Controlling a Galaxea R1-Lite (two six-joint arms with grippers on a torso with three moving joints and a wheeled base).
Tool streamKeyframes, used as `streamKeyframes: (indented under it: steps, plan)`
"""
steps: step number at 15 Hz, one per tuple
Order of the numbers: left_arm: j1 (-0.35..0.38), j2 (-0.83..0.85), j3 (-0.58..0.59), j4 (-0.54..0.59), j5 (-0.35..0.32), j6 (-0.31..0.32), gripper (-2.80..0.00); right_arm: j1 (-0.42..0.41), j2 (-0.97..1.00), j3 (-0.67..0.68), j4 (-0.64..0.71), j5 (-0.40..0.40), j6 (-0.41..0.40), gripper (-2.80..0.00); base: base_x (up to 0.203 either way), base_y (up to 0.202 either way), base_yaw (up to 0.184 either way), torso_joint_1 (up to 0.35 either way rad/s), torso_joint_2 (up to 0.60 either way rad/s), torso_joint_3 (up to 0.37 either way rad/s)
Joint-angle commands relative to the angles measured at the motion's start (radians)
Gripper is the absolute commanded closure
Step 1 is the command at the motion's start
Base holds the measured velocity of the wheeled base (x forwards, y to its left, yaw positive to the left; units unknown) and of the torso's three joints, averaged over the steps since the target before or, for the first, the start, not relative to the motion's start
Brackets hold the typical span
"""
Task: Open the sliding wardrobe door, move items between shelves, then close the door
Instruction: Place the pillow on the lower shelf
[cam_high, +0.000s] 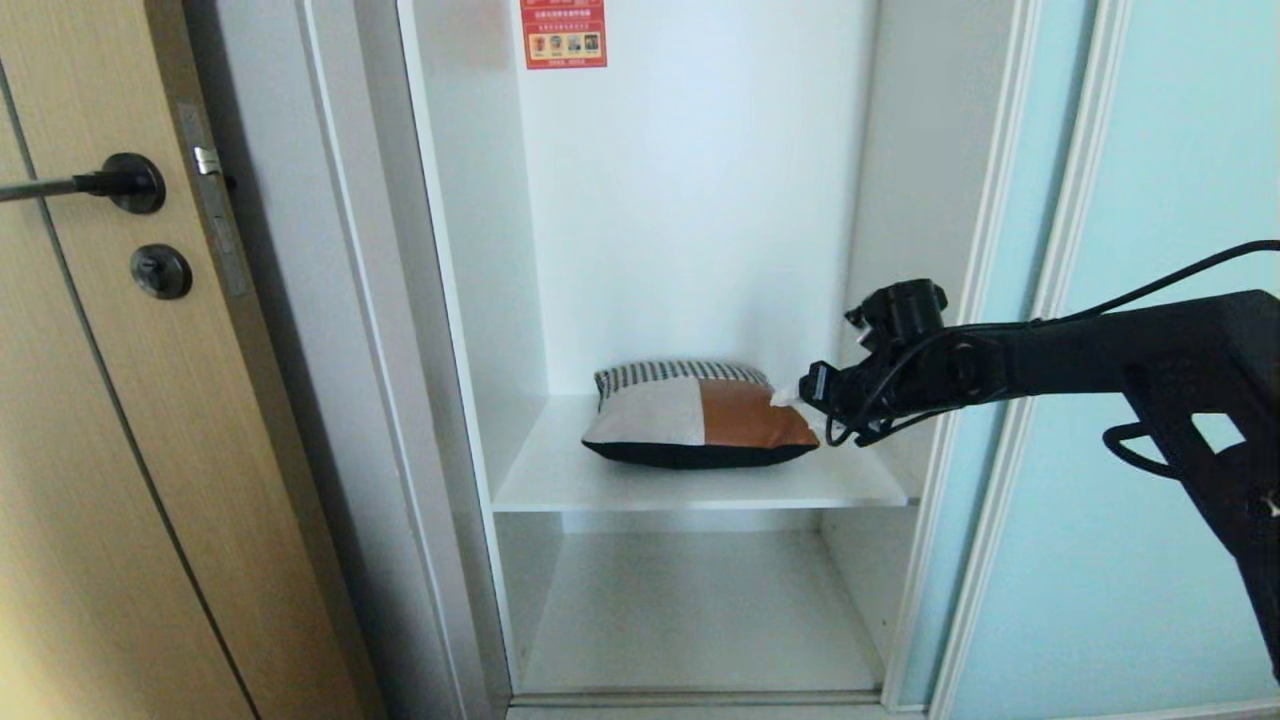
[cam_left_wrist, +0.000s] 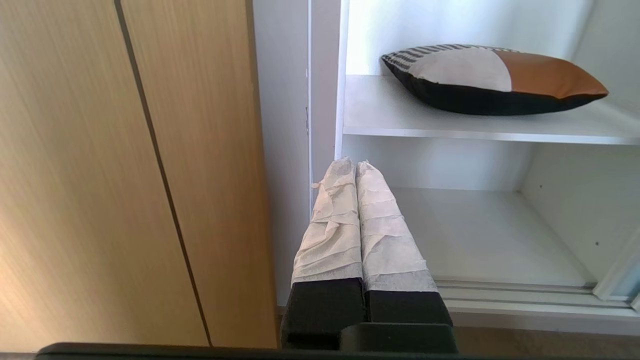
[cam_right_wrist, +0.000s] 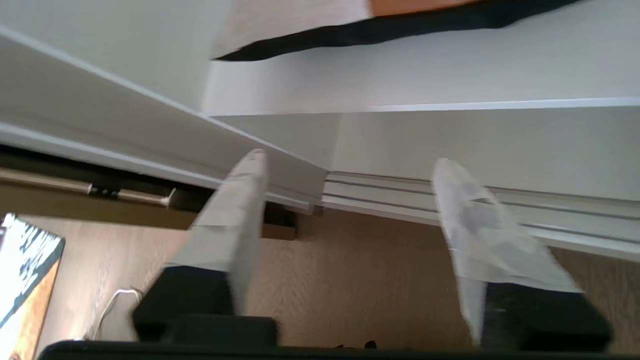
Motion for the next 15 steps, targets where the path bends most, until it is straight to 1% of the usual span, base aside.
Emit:
streamKeyframes:
  steps: [1,3,6,10,15]
  plan:
    - [0.0,0.0,0.002,-0.001,0.0,-0.001,0.0,-0.014,0.049,-0.007,-0.001,0.004,0.003,-2.8,0.0,0.0,0.0,0.0,0.0,0.0]
    - [0.0,0.0,0.002,-0.001,0.0,0.0,0.0,-0.031,0.091,-0.026,-0.01,0.003,0.0,-2.8,0.0,0.0,0.0,0.0,0.0,0.0]
    - [0.0,0.0,0.002,-0.001,0.0,-0.002,0.0,-0.069,0.168,-0.088,-0.039,-0.001,-0.001,-2.8,0.0,0.0,0.0,0.0,0.0,0.0]
    - [0.001,0.0,0.002,-0.001,0.0,0.0,0.0,-0.071,0.242,-0.093,-0.169,-0.003,-0.002,-2.8,0.0,0.0,0.0,0.0,0.0,0.0]
    - [0.001,0.0,0.002,-0.001,0.0,-0.002,0.0,-0.068,0.31,-0.093,-0.271,0.002,-0.011,-2.8,0.0,0.0,0.0,0.0,0.0,0.0]
